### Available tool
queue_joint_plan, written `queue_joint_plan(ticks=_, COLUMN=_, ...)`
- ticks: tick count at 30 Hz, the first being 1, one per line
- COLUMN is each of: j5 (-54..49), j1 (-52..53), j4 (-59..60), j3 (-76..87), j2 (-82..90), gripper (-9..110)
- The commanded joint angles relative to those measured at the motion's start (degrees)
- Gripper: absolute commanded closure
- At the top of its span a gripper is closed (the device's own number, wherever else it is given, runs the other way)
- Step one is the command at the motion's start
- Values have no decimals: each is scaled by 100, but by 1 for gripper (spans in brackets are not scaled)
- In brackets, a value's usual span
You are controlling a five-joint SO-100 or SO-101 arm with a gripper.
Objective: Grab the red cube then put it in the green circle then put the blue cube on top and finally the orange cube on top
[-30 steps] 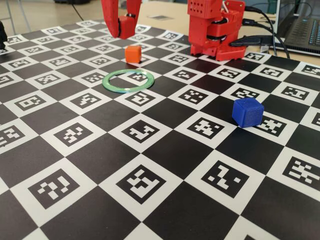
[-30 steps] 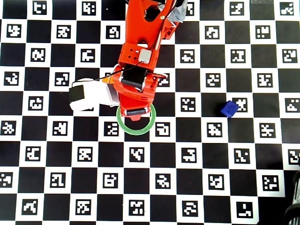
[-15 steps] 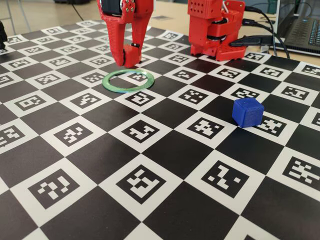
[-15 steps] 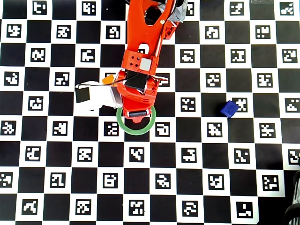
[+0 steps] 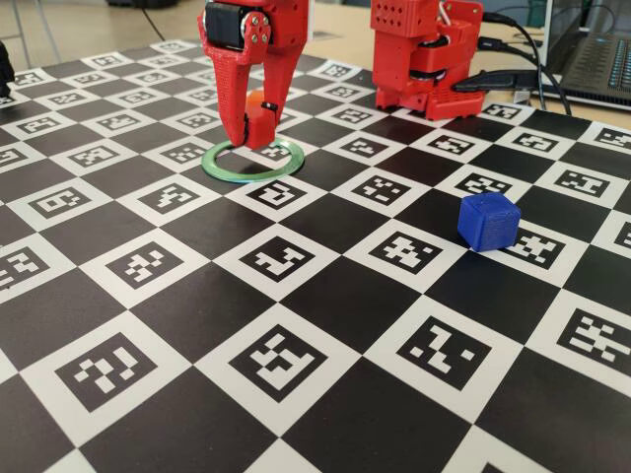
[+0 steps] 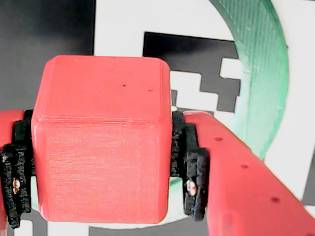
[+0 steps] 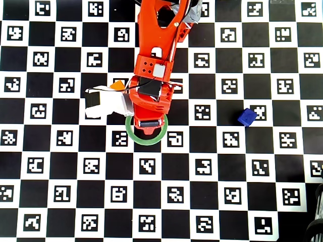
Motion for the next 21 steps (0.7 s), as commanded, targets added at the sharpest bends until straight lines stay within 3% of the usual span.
queue_joint_plan(ticks=1, j5=9, j1=-53, j4=-193, j3=-44, j2=105, gripper=93)
queue_joint_plan(ticks=21, j5=9, j1=-79, j4=-167, j3=-264, j2=-308, gripper=93)
